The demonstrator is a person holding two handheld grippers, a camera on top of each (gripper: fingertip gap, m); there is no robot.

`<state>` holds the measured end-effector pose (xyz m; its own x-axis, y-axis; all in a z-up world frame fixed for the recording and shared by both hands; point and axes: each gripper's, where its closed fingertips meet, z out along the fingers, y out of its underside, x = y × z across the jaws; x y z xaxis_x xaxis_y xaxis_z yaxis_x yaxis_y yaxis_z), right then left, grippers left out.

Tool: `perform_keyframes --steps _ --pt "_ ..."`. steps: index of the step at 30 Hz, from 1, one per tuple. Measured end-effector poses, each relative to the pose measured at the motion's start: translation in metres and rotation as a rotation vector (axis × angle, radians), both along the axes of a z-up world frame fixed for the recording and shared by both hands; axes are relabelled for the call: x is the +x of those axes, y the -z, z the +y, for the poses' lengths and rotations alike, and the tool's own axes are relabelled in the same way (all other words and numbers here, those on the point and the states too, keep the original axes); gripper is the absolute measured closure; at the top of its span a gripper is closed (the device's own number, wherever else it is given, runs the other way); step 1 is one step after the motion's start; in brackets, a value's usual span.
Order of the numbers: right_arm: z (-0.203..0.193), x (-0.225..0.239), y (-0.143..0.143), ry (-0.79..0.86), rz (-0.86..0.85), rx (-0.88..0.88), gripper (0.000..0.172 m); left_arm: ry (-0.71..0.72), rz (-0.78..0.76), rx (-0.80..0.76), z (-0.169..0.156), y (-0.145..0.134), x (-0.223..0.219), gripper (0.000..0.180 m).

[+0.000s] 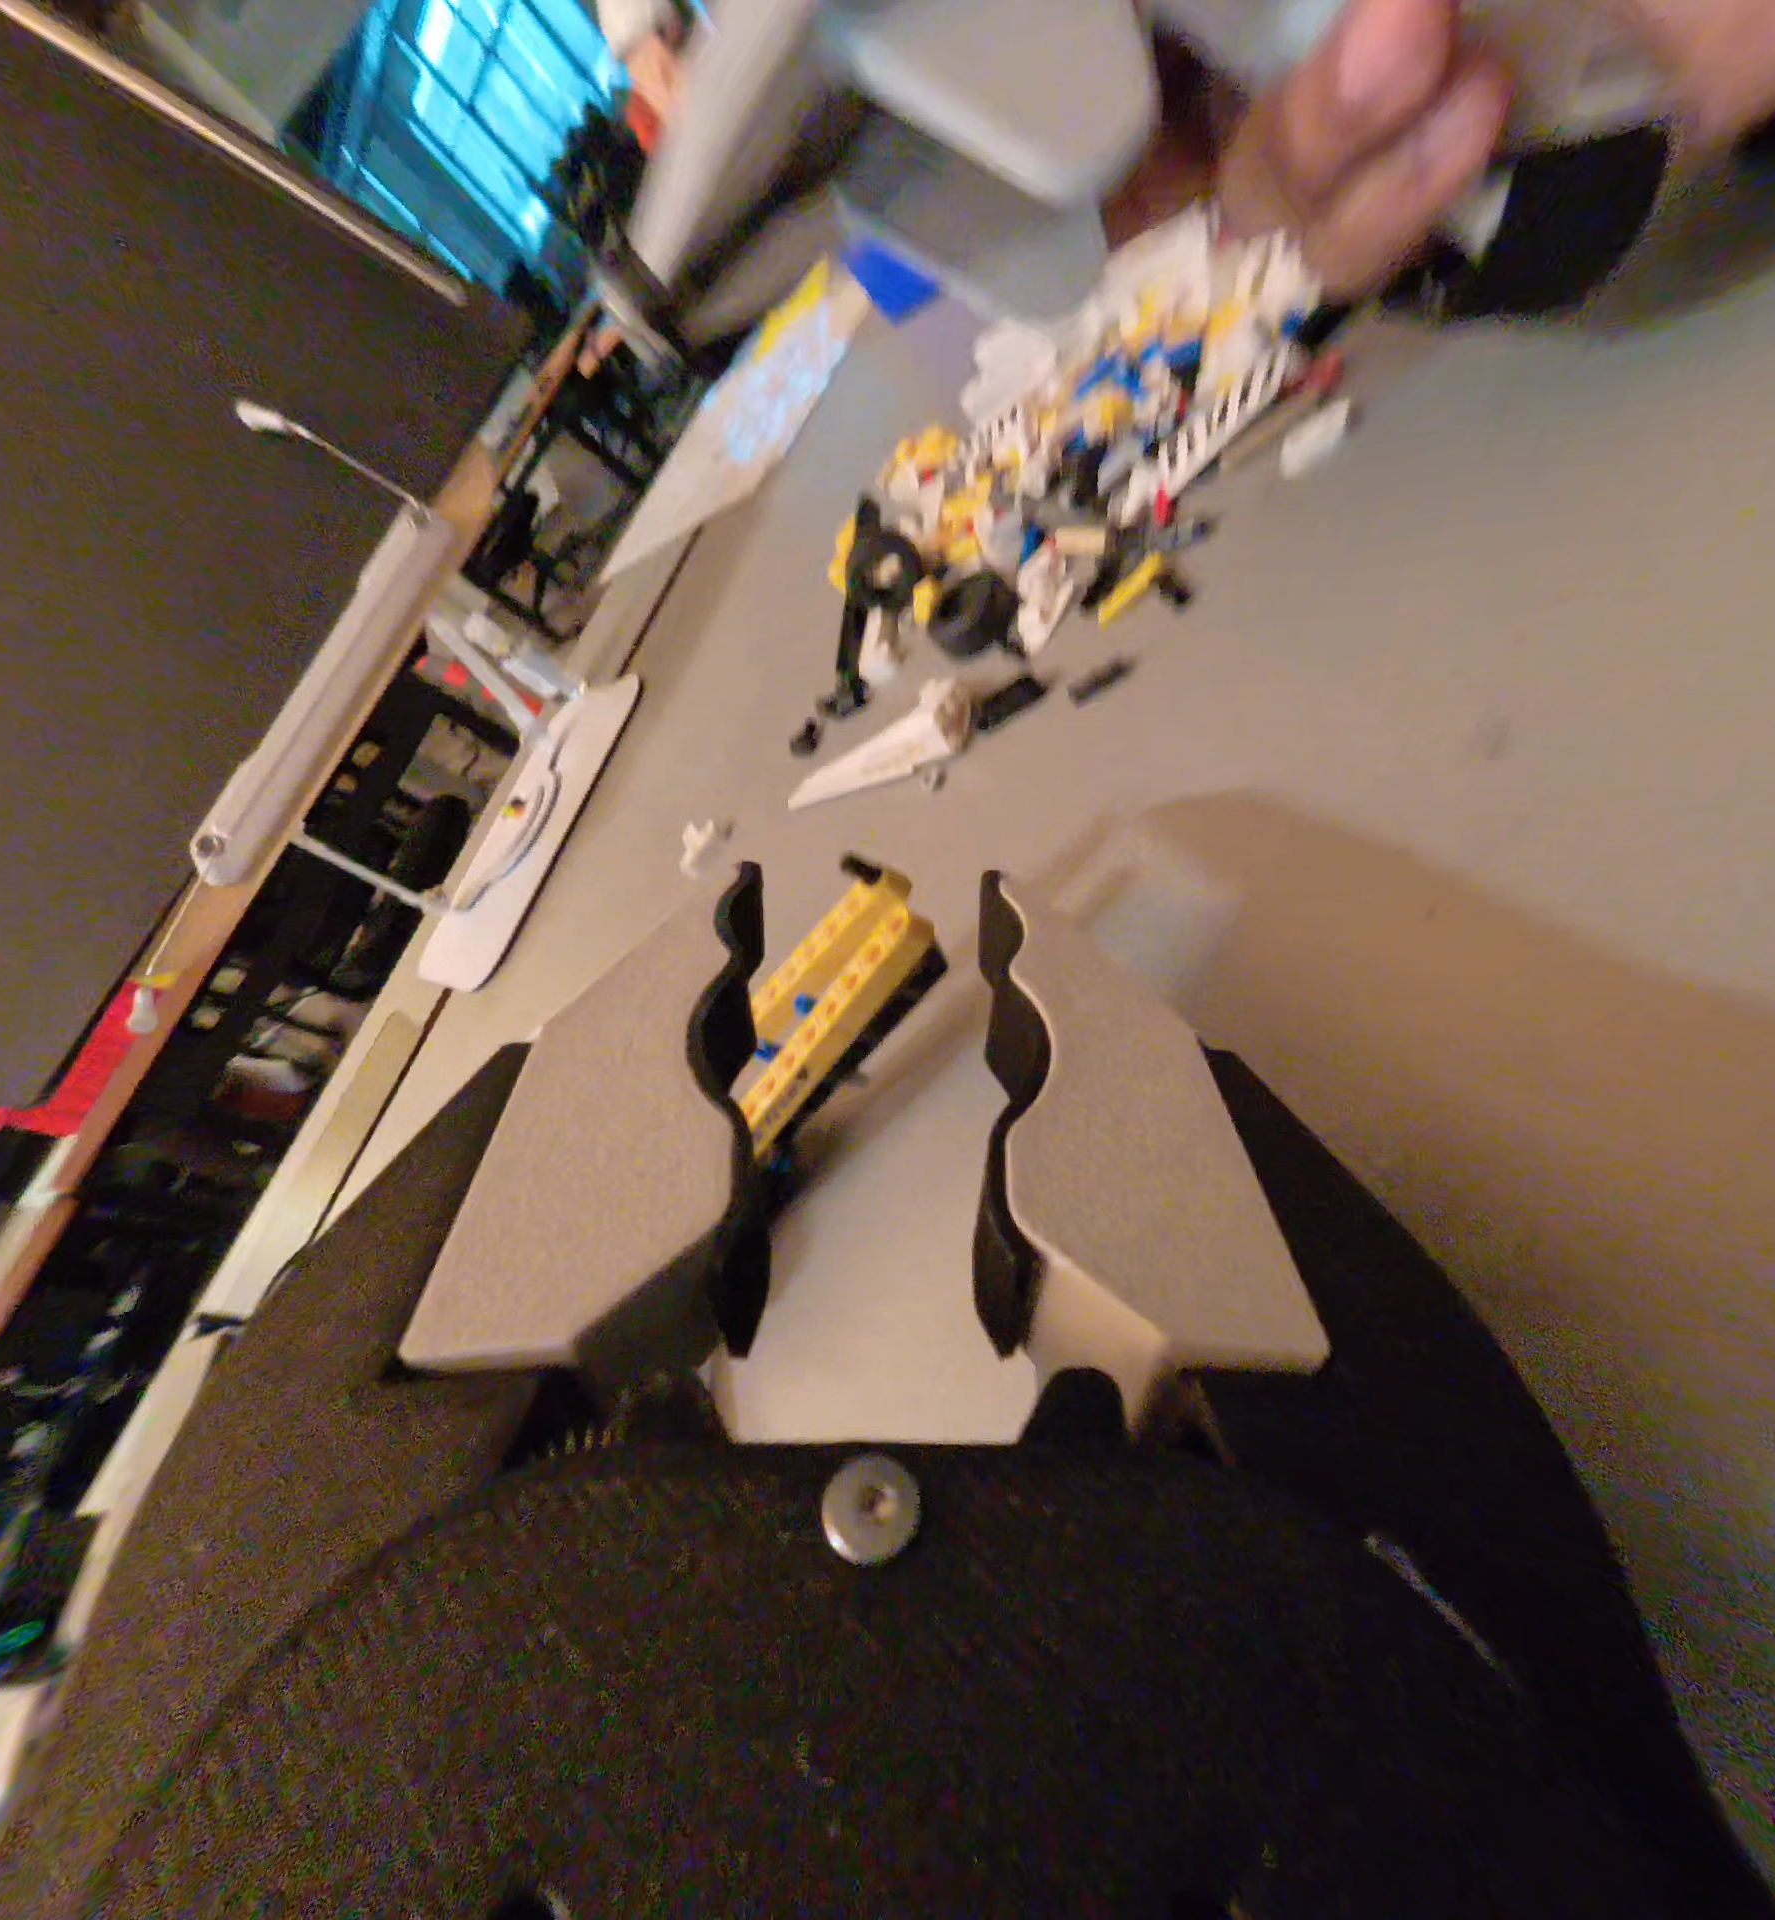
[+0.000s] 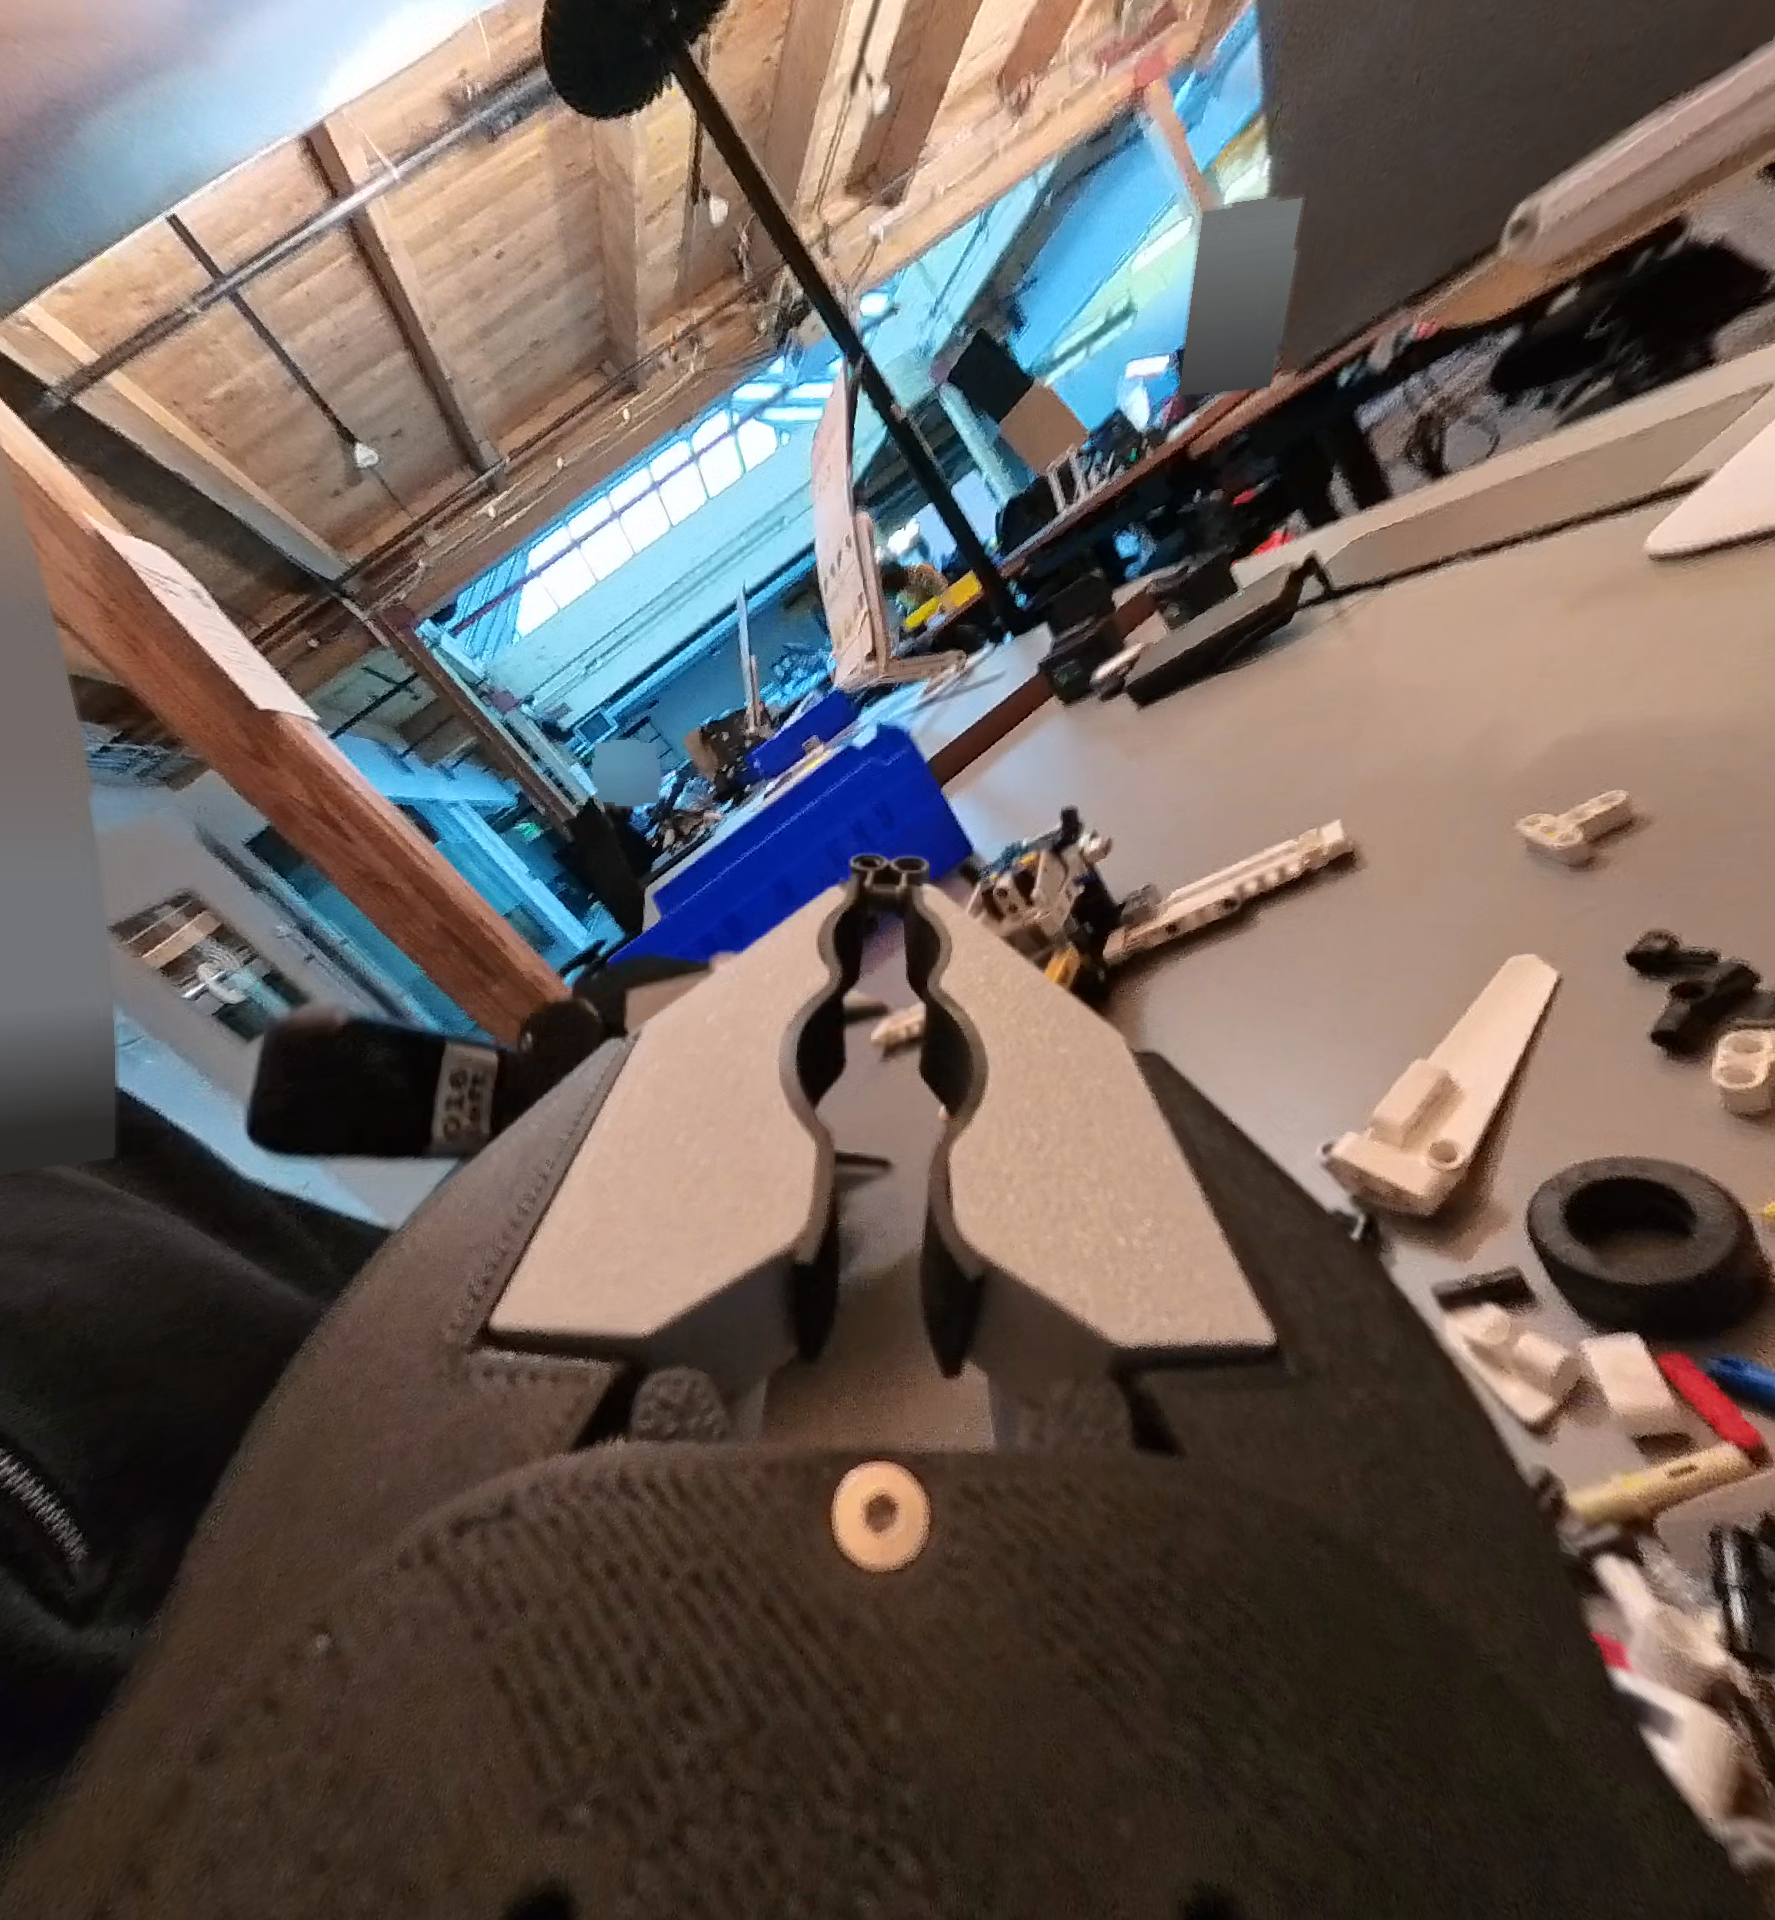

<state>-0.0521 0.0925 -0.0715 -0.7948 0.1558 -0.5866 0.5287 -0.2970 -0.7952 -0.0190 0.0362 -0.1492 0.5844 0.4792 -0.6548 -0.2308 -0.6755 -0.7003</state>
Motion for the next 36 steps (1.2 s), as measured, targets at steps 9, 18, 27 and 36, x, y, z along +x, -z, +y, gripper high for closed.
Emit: perform_keyframes --steps 9,18,27,36 --pt "0.007 0.012 0.008 -0.179 -0.187 -0.165 0.167 0.132 -0.297 0.514 0.049 -0.06 0.009 0.159" --pt "0.017 0.02 0.007 -0.064 0.003 -0.111 0.167 0.179 -0.665 0.74 0.077 -0.057 -0.004 0.172" --pt "0.02 0.022 0.015 -0.014 0.108 0.013 0.167 0.144 -0.593 0.635 0.084 -0.054 -0.008 0.18" --pt "0.022 0.027 0.009 -0.061 0.119 -0.017 0.159 0.185 -0.55 0.589 0.093 -0.057 0.0 0.179"
